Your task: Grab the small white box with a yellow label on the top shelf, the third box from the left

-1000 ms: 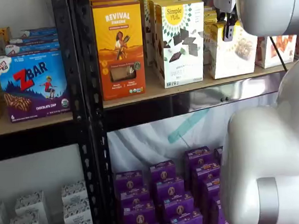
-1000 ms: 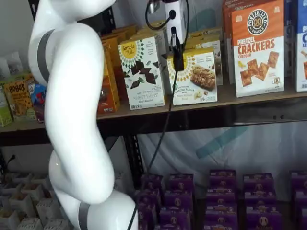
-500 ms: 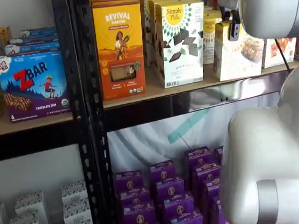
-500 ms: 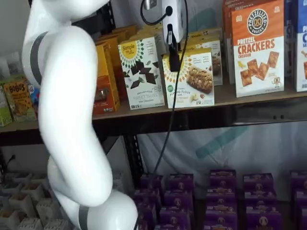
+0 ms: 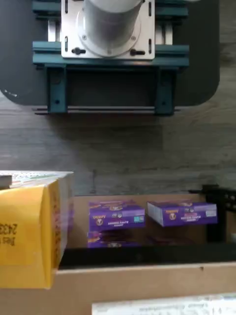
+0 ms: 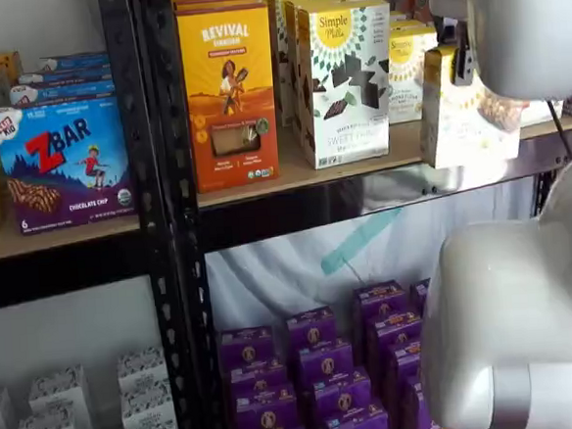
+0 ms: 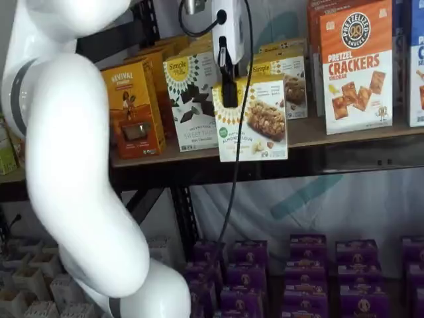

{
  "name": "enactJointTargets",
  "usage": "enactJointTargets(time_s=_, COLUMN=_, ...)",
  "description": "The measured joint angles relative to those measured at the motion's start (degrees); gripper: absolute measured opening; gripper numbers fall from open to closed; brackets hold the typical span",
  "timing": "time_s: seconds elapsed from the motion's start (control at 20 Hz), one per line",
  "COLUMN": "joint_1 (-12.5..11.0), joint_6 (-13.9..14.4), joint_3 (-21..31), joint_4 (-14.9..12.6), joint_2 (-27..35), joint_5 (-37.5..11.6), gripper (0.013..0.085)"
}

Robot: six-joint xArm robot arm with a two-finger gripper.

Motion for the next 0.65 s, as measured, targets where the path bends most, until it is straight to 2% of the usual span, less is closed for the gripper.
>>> enactJointTargets(time_s=0.25, joint_1=-0.3, joint_6=0.02, joint_3=3.23, joint_4=0.8, joint_2=-4.14, joint_5=1.75, gripper=0.033)
enactJointTargets(time_s=0.65, joint_1=0.65, joint_6=0.99, joint_3=7.9, joint_4=0.66, joint_2=-9.59, joint_5=3.21, gripper=0.033)
